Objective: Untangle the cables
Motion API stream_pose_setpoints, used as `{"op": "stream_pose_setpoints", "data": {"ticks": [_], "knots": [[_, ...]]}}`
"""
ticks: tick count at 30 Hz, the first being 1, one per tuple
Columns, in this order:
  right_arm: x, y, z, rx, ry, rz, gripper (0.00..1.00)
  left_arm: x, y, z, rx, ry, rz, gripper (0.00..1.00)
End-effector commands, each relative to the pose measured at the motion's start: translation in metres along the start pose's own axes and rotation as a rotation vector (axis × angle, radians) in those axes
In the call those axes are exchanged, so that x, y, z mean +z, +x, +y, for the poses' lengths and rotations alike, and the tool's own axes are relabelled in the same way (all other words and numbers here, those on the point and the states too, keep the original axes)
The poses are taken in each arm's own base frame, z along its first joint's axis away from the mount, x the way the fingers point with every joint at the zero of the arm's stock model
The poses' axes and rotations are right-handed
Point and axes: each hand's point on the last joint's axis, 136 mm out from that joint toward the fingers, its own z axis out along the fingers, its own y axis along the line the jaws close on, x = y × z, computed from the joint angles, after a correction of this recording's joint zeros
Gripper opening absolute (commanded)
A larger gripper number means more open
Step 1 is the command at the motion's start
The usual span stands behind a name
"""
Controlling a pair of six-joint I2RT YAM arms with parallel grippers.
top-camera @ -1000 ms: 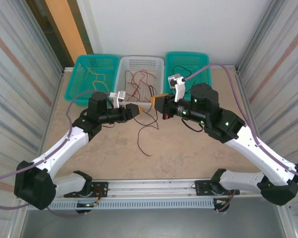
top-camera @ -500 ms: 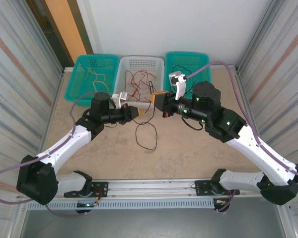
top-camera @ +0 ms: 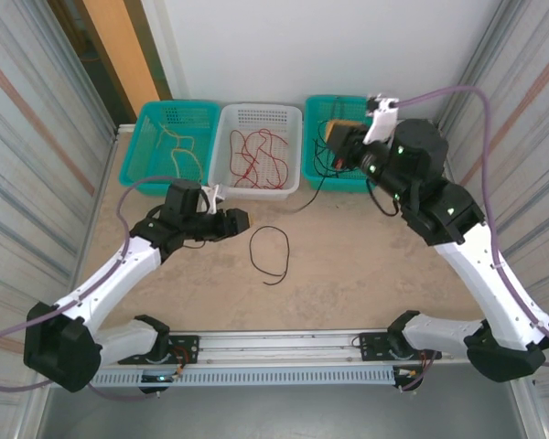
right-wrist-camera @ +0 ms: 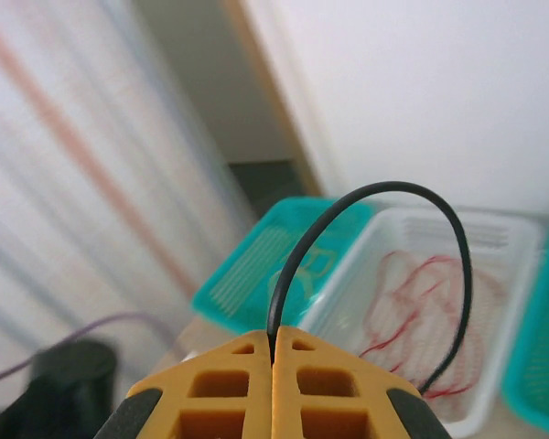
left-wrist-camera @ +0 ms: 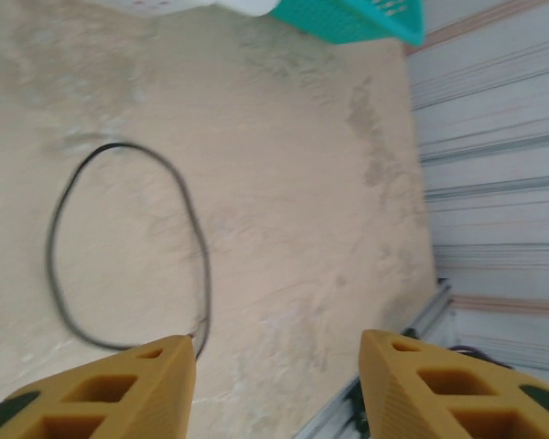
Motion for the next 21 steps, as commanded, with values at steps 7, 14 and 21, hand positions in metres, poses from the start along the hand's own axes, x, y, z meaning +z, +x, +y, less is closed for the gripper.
{"op": "stream_pose_setpoints", "data": {"ticks": [7, 14, 21], "knots": [[0.062, -0.042, -0.106, -0.019, 0.278, -0.035, 0.0, -0.012, 0.036, 0.055, -0.011, -0.224, 0.059, 0.56], [0.12, -0.002, -0.193, 0.1, 0.416, 0.144, 0.33, -0.004, 0.03, 0.052, -0.012, -0.211, 0.068, 0.59], [0.101, 0.074, -0.214, 0.166, 0.472, 0.276, 0.68, 0.014, 0.022, 0.053, -0.026, -0.197, 0.087, 0.69]]}}
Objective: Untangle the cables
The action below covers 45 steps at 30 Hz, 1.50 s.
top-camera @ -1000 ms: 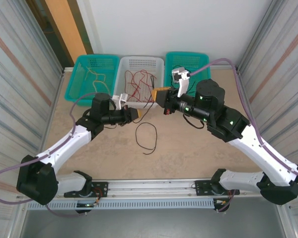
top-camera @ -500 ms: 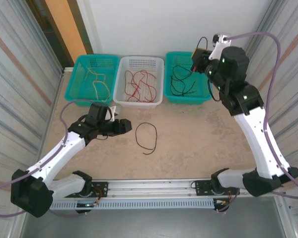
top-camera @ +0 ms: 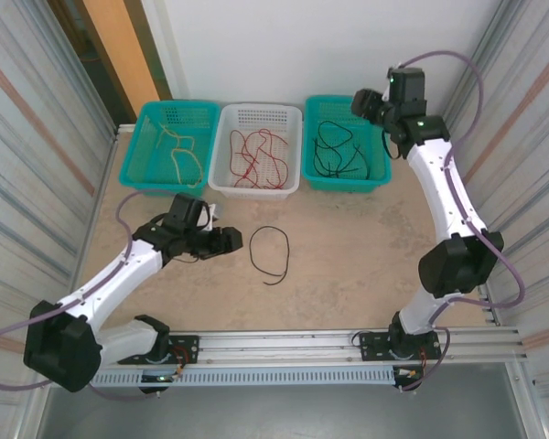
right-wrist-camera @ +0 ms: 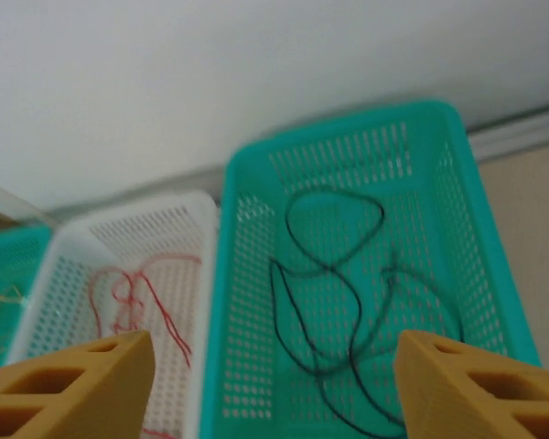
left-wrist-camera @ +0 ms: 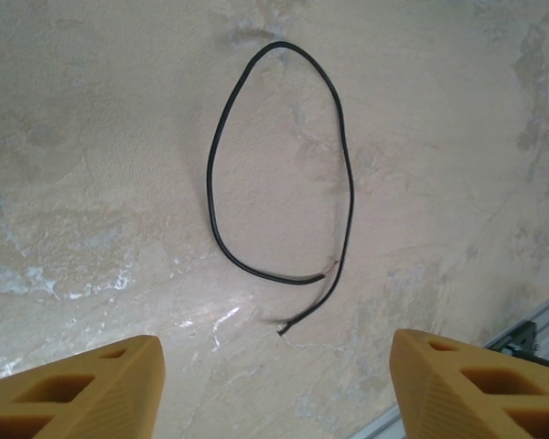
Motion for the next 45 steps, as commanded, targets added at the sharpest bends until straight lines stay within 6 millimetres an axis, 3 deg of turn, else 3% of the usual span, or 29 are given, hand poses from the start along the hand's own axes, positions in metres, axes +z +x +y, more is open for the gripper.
{"op": "stream_pose_setpoints", "data": {"ticks": [1, 4, 12, 16, 18, 21, 26, 30, 32, 38, 45], "knots": [[-0.031, 0.017, 0.005, 0.029, -0.044, 0.006, 0.67, 0.005, -0.018, -0.011, 0.025, 0.03, -0.023, 0.69], [-0.049, 0.053, 0.016, 0.001, -0.081, 0.043, 0.65, 0.021, -0.024, -0.012, 0.01, 0.047, 0.002, 0.68], [-0.09, 0.196, 0.062, -0.144, -0.18, 0.244, 0.64, 0.07, -0.031, -0.011, 0.009, 0.026, 0.099, 0.58], [-0.1, 0.248, 0.072, -0.181, -0.191, 0.319, 0.64, 0.082, -0.034, 0.007, 0.028, -0.087, 0.12, 0.51], [-0.102, 0.262, 0.078, -0.186, -0.204, 0.342, 0.63, 0.089, -0.035, 0.015, 0.026, -0.127, 0.14, 0.47], [-0.102, 0.267, 0.079, -0.181, -0.196, 0.347, 0.62, 0.1, -0.034, 0.024, 0.024, -0.186, 0.165, 0.43], [-0.108, 0.252, 0.086, -0.163, -0.219, 0.303, 0.62, 0.12, -0.027, 0.03, 0.018, -0.217, 0.215, 0.32], [-0.113, 0.242, 0.087, -0.167, -0.226, 0.277, 0.64, 0.119, -0.029, 0.025, 0.026, -0.207, 0.21, 0.12], [-0.116, 0.239, 0.086, -0.172, -0.226, 0.274, 0.66, 0.107, -0.034, 0.013, 0.043, -0.179, 0.182, 0.0], [-0.122, 0.232, 0.087, -0.183, -0.243, 0.261, 0.7, 0.046, -0.056, -0.046, 0.146, -0.026, 0.054, 0.0], [-0.129, 0.229, 0.109, -0.205, -0.333, 0.274, 0.71, -0.041, -0.069, -0.117, 0.285, 0.186, -0.109, 0.0]]}}
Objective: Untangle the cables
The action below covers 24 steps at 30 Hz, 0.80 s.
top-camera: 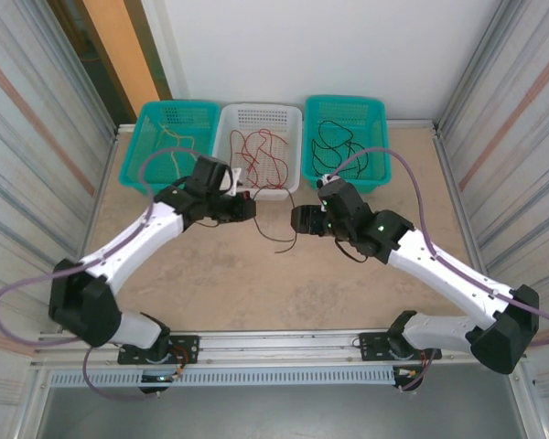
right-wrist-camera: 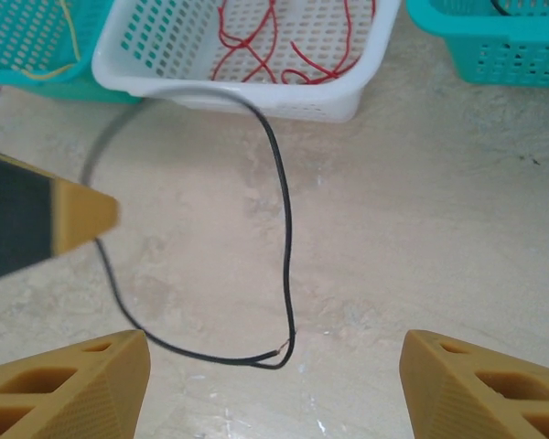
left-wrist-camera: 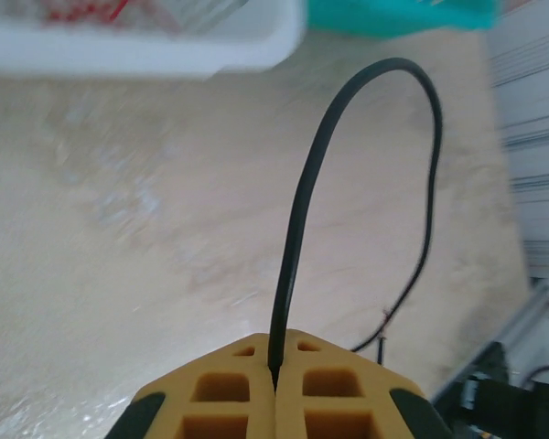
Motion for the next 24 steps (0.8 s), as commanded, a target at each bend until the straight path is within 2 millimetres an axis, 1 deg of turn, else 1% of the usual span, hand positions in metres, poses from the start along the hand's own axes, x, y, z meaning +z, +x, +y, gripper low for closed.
{"op": "stream_pose_setpoints", "data": {"ticks": [1, 3, 5, 6, 7, 9, 10, 13, 17, 19, 21, 24], "knots": [[-0.01, -0.014, 0.017, -0.034, -0.054, -0.026, 0.71, -0.035, -0.004, -0.034, 0.077, 0.095, -0.03, 0.0], [-0.009, -0.015, 0.02, -0.042, -0.054, -0.024, 0.71, -0.05, -0.007, -0.047, 0.101, 0.129, -0.058, 0.0], [-0.009, -0.015, 0.025, -0.051, -0.065, -0.023, 0.68, -0.061, -0.009, -0.054, 0.114, 0.142, -0.072, 0.0], [-0.009, -0.017, 0.027, -0.055, -0.067, -0.027, 0.65, -0.065, -0.008, -0.056, 0.119, 0.146, -0.075, 0.0], [-0.01, -0.018, 0.028, -0.058, -0.069, -0.03, 0.59, -0.069, -0.009, -0.057, 0.123, 0.146, -0.081, 0.0], [-0.011, -0.019, 0.031, -0.063, -0.076, -0.033, 0.42, -0.074, -0.008, -0.06, 0.129, 0.149, -0.085, 0.0], [-0.011, -0.019, 0.032, -0.063, -0.079, -0.033, 0.35, -0.076, -0.008, -0.061, 0.134, 0.152, -0.088, 0.0], [-0.012, -0.019, 0.033, -0.07, -0.081, -0.034, 0.2, -0.08, -0.006, -0.062, 0.147, 0.153, -0.092, 0.0], [-0.018, -0.021, 0.032, -0.078, -0.072, -0.048, 0.06, -0.081, -0.002, -0.048, 0.172, 0.075, -0.081, 0.0], [-0.023, -0.024, 0.031, -0.082, -0.066, -0.062, 0.01, -0.08, 0.003, -0.042, 0.192, 0.049, -0.065, 0.0], [-0.028, -0.027, 0.028, -0.086, -0.058, -0.08, 0.0, -0.079, 0.008, -0.037, 0.203, 0.033, -0.048, 0.0], [-0.03, -0.028, 0.027, -0.091, -0.058, -0.09, 0.0, -0.082, 0.013, -0.04, 0.208, 0.055, -0.044, 0.0]]}}
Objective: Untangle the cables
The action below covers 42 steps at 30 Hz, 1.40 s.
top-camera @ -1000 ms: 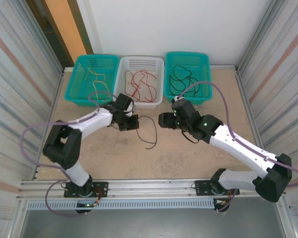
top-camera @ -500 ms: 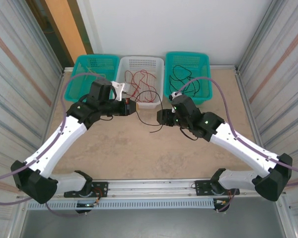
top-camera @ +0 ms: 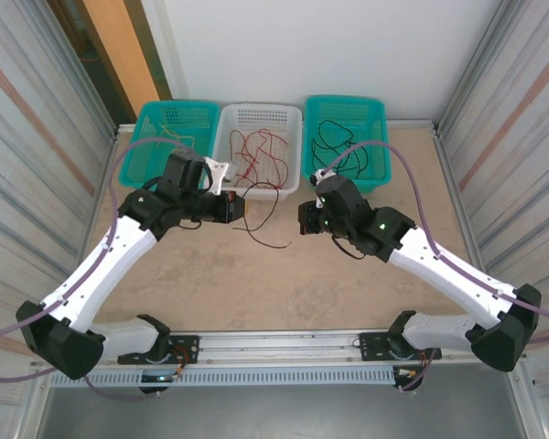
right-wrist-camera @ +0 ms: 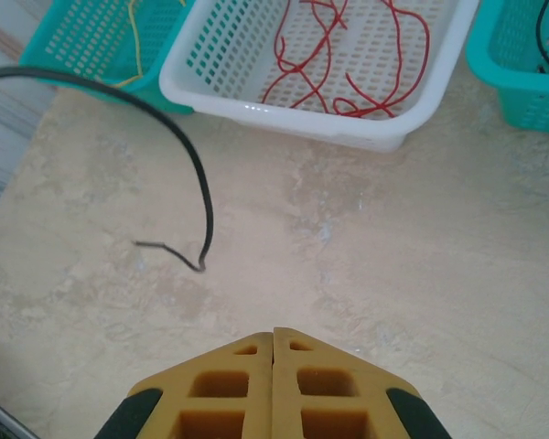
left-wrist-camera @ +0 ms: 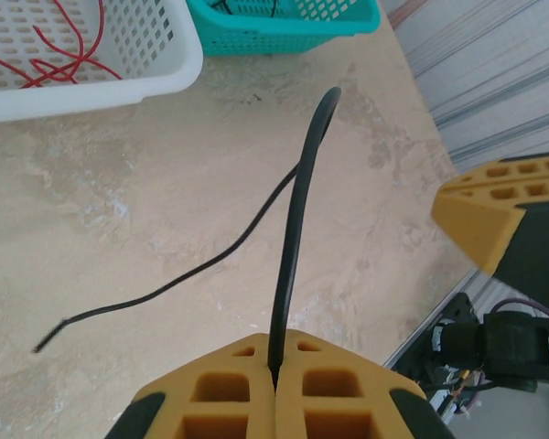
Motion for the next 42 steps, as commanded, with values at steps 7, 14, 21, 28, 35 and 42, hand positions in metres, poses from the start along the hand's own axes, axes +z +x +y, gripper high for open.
{"op": "stream_pose_setpoints", "data": {"ticks": [7, 14, 21, 28, 35, 42], "knots": [[0.0, -0.007, 0.031, -0.04, -0.12, -0.012, 0.65, -0.026, -0.006, -0.032, 0.006, 0.118, -0.043, 0.0], [0.016, -0.009, 0.039, -0.05, -0.132, -0.029, 0.74, -0.049, -0.024, -0.073, -0.044, 0.319, -0.116, 0.0], [0.02, -0.02, 0.034, -0.019, -0.124, -0.062, 0.21, -0.064, -0.031, -0.071, -0.092, 0.373, -0.138, 0.0], [0.01, -0.028, 0.024, -0.003, -0.112, -0.092, 0.0, -0.065, -0.029, -0.061, -0.109, 0.362, -0.136, 0.0], [-0.014, -0.036, 0.011, -0.013, -0.071, -0.139, 0.0, -0.064, -0.014, -0.036, -0.047, 0.211, -0.079, 0.0], [-0.042, -0.044, 0.001, -0.038, -0.036, -0.176, 0.0, -0.046, 0.022, -0.005, -0.024, 0.091, 0.048, 0.0]]}}
